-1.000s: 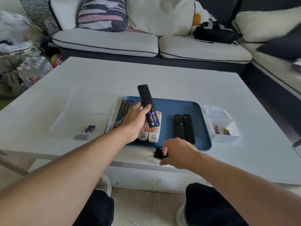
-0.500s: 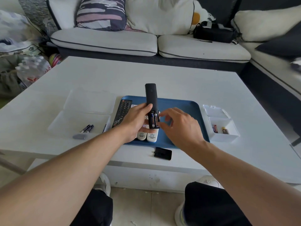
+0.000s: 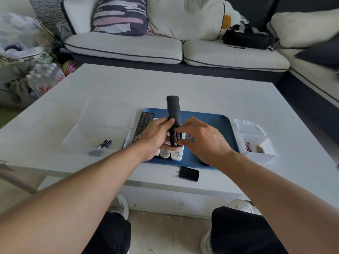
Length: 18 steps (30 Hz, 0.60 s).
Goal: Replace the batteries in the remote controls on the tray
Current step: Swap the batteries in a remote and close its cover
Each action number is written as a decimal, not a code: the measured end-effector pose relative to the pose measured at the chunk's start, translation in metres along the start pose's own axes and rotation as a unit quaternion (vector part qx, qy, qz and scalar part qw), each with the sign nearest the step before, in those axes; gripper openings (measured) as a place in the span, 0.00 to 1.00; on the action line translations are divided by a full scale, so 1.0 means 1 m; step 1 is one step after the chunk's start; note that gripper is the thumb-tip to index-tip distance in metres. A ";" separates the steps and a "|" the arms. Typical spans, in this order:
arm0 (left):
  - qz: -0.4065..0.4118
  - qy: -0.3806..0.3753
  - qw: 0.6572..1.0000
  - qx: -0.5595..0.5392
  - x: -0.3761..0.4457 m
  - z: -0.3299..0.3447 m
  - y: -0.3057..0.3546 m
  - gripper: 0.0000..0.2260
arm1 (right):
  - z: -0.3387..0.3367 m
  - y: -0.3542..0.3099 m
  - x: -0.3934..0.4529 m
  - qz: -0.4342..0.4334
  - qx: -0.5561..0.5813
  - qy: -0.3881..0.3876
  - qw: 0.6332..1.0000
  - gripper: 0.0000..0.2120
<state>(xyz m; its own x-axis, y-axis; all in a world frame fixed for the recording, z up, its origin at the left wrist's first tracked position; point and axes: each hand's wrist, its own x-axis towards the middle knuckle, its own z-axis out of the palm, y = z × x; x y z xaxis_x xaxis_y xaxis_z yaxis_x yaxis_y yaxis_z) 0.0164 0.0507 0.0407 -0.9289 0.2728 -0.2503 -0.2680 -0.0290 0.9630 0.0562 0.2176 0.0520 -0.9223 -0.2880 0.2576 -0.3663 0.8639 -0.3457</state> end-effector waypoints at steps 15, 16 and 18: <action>0.000 0.004 0.999 0.043 -0.002 -0.001 -0.004 0.13 | 0.007 -0.009 0.016 0.051 0.066 -0.053 0.995 0.09; -0.002 0.005 0.999 0.042 -0.002 -0.001 -0.005 0.13 | 0.006 -0.009 0.016 0.056 0.070 -0.053 0.995 0.08; -0.003 0.005 0.999 0.040 -0.002 0.000 -0.006 0.14 | 0.005 -0.009 0.017 0.066 0.078 -0.051 0.994 0.08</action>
<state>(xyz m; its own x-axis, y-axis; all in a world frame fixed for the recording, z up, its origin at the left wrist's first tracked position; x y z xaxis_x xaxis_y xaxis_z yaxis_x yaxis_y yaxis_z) 0.0192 0.0500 0.0355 -0.9297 0.2640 -0.2567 -0.2525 0.0502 0.9663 0.0434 0.2030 0.0547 -0.9682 -0.2238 0.1120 -0.2494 0.8250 -0.5071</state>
